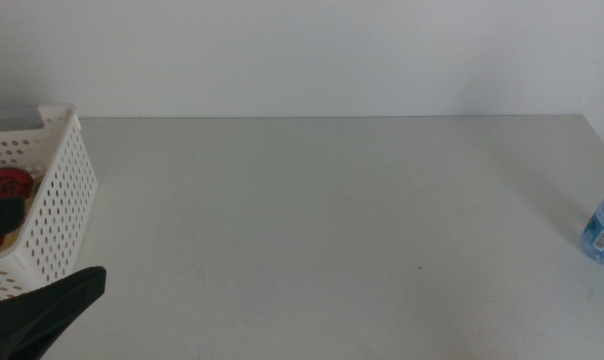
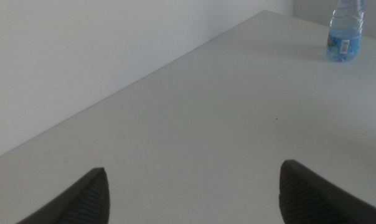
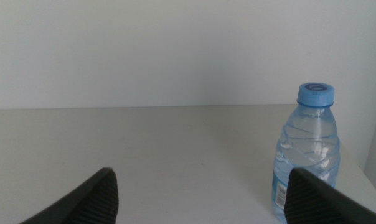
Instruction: Use arms to grab the bottles and put them into the dustbin to the left of the table.
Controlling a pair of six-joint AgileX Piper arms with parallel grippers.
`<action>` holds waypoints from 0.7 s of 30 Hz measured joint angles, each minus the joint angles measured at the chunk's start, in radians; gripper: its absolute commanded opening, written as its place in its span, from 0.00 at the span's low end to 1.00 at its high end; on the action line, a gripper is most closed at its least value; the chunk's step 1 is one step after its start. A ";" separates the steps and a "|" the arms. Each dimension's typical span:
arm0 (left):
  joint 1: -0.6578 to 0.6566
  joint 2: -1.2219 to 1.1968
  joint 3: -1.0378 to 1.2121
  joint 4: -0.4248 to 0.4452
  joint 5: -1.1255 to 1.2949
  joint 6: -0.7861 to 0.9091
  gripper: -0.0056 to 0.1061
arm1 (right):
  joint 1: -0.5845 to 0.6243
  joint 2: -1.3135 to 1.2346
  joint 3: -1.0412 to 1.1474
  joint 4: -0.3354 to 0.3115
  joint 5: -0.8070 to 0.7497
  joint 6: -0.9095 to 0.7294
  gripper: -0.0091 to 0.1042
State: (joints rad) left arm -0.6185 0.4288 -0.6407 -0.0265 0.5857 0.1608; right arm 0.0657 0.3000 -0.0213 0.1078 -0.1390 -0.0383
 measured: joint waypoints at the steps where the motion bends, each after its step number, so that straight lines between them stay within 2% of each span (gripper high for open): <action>1: 0.000 0.000 0.000 0.000 0.000 0.000 0.89 | 0.000 0.006 0.019 0.001 -0.025 -0.002 0.81; 11: 0.000 0.000 0.000 0.001 0.000 0.000 0.89 | -0.004 0.104 0.049 0.008 -0.177 -0.040 0.81; 21: 0.000 0.000 0.000 0.003 0.000 0.000 0.89 | -0.010 0.515 0.049 0.008 -0.428 -0.036 0.81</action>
State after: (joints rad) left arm -0.6185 0.4288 -0.6407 -0.0237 0.5858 0.1608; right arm 0.0558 0.8153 0.0276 0.1159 -0.5668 -0.0746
